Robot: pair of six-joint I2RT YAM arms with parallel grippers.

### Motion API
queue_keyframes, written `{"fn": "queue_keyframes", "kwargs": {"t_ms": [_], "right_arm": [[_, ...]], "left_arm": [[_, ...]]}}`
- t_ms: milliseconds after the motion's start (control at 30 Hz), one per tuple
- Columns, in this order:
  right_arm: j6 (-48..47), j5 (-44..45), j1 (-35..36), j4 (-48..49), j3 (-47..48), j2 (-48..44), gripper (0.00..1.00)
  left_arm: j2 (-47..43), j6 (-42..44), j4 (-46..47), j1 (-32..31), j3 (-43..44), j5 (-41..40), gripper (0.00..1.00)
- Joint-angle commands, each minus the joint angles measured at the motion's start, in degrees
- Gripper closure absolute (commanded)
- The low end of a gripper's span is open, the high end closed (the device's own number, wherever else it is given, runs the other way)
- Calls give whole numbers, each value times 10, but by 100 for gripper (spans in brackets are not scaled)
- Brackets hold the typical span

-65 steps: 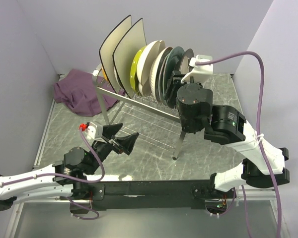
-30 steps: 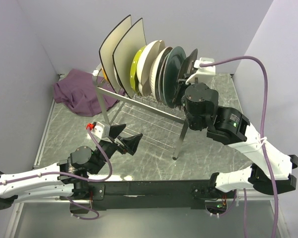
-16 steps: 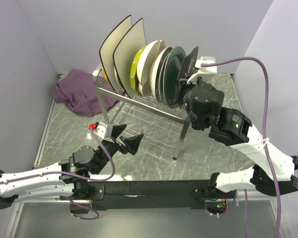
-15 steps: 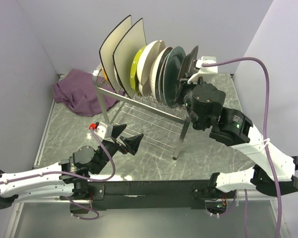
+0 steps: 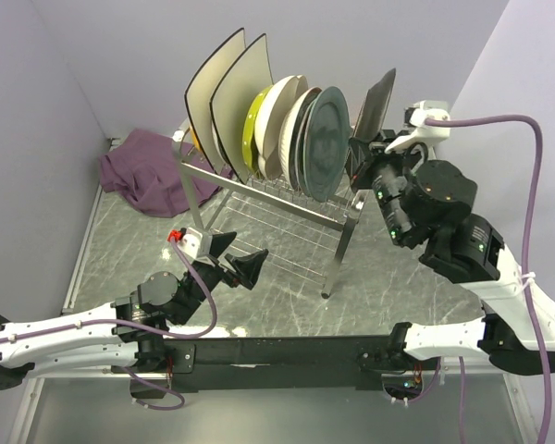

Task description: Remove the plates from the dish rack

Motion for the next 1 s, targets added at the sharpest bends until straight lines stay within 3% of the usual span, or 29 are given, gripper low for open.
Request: {"fn": "queue_keyframes", "kwargs": {"t_ms": [0, 467, 600, 733, 800, 967], "right_arm": [[-50, -7, -4, 107, 23, -41, 100], [-187, 36, -4, 170, 76, -25, 100], [-241, 73, -4, 219, 68, -24, 100], [-307, 180, -14, 249, 67, -22, 100], [-301, 215, -22, 225, 59, -34, 100], [-169, 287, -54, 102, -44, -113, 100]], "left_arm": [[-1, 7, 22, -3, 9, -7, 1], [-9, 6, 22, -3, 7, -6, 1], [-10, 6, 22, -3, 6, -5, 0], [-10, 5, 22, -3, 7, -5, 1], [-12, 5, 22, -3, 5, -5, 1], [-15, 4, 26, -3, 2, -1, 1]]}}
